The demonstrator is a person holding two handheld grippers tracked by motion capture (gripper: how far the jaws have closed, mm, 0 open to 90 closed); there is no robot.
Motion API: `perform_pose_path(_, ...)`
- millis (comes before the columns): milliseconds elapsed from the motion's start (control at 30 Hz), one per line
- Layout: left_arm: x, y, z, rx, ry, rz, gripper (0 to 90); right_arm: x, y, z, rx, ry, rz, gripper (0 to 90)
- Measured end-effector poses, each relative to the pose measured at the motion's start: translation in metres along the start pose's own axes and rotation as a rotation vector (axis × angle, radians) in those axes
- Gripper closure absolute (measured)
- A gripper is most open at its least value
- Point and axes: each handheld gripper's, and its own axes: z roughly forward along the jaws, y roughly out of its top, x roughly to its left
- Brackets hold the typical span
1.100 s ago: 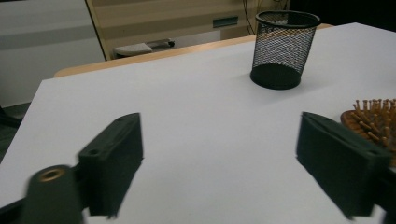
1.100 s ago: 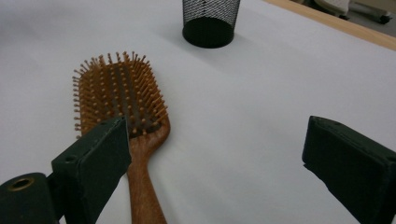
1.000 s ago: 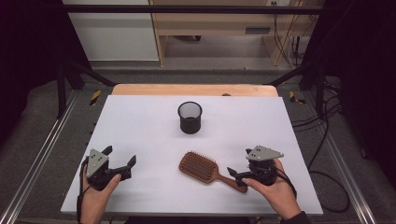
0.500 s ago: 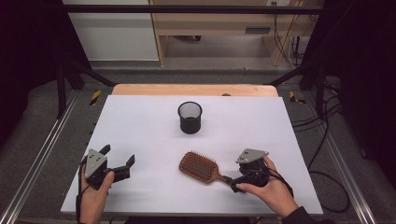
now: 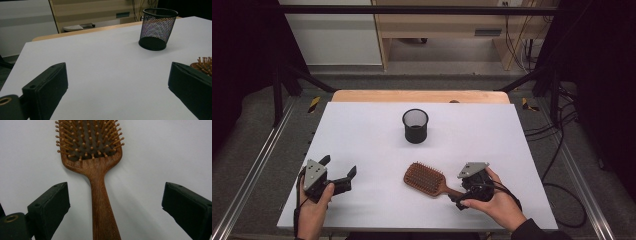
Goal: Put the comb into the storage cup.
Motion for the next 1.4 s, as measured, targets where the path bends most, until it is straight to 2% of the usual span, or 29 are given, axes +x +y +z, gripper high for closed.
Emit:
perform_pose_path(333, 0.000, 0.000, 0.001, 0.004, -0.003, 0.005, 2.9, 0.004, 0.002, 0.008, 0.050, 0.027, -0.021, 7.9)
perform_pose_path(500, -0.001, 0.000, 0.001, 0.006, -0.006, 0.007, 2.8, 0.005, 0.003, 0.010, 0.057, 0.038, -0.019, 8.6)
perform_pose_path(667, -0.001, 0.000, 0.002, 0.008, -0.013, 0.011, 2.9, 0.006, 0.005, 0.012, 0.056, 0.058, -0.021, 12.8)
perform_pose_path(1067, -0.003, 0.000, 0.003, 0.014, -0.023, 0.016, 3.0, 0.009, 0.016, 0.027, 0.089, 0.081, -0.033, 12.7)
perform_pose_path(1200, -0.002, 0.000, 0.003, 0.014, -0.024, 0.016, 3.0, 0.009, 0.018, 0.031, 0.112, 0.091, -0.040, 17.2)
perform_pose_path(1400, -0.002, 0.000, 0.003, 0.014, -0.025, 0.019, 3.0, 0.008, 0.021, 0.032, 0.163, 0.107, -0.063, 36.4)
